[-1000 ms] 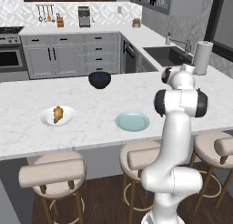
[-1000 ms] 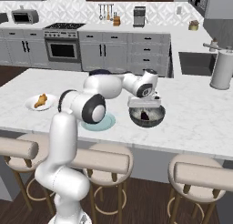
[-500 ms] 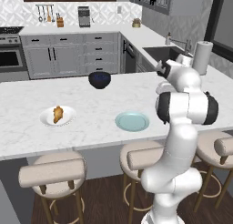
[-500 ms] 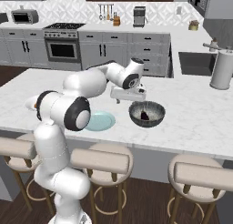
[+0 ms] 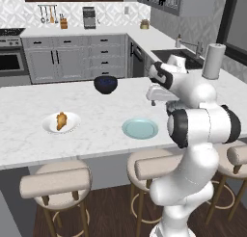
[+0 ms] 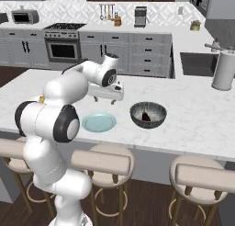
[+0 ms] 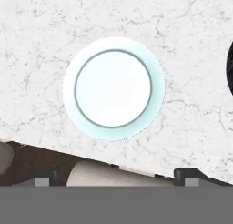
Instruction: Pick the chicken drumstick and eggplant from their plates and place them in the bowl. Then put the bowl in the fridge.
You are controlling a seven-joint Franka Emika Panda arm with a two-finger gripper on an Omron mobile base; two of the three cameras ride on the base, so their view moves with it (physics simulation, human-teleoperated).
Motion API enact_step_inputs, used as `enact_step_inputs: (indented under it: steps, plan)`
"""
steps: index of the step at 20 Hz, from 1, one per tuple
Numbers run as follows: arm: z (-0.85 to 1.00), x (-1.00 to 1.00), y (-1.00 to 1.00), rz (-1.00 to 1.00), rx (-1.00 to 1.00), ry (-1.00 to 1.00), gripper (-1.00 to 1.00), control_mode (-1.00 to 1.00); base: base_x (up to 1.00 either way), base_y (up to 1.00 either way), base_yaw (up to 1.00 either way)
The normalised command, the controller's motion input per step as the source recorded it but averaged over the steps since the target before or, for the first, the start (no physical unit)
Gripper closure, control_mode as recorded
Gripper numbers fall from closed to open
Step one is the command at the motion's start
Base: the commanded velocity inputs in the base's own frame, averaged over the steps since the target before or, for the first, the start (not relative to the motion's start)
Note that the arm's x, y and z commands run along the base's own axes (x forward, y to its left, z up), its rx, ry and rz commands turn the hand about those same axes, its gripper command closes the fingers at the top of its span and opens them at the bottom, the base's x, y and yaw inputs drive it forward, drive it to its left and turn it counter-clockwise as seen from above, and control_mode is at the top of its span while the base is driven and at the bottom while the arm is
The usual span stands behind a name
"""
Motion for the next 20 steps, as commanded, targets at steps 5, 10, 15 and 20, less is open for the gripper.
enact_step_inputs:
  steps: [5, 10, 15, 20]
  plan:
    - [0.06, -0.13, 1.0, -0.16, 0.0, 0.12, -1.0, -1.0, 0.0, 0.0, 0.0]
    - [0.13, -0.2, 0.74, -0.03, -0.01, 0.1, -1.0, -1.0, 0.0, 0.0, 0.0]
    - [0.0, -0.75, 0.06, 0.0, -0.08, 0.13, -1.0, -1.0, 0.0, 0.0, 0.0]
    - [0.02, -0.99, -0.05, 0.03, -0.04, 0.0, -1.0, -1.0, 0.0, 0.0, 0.0]
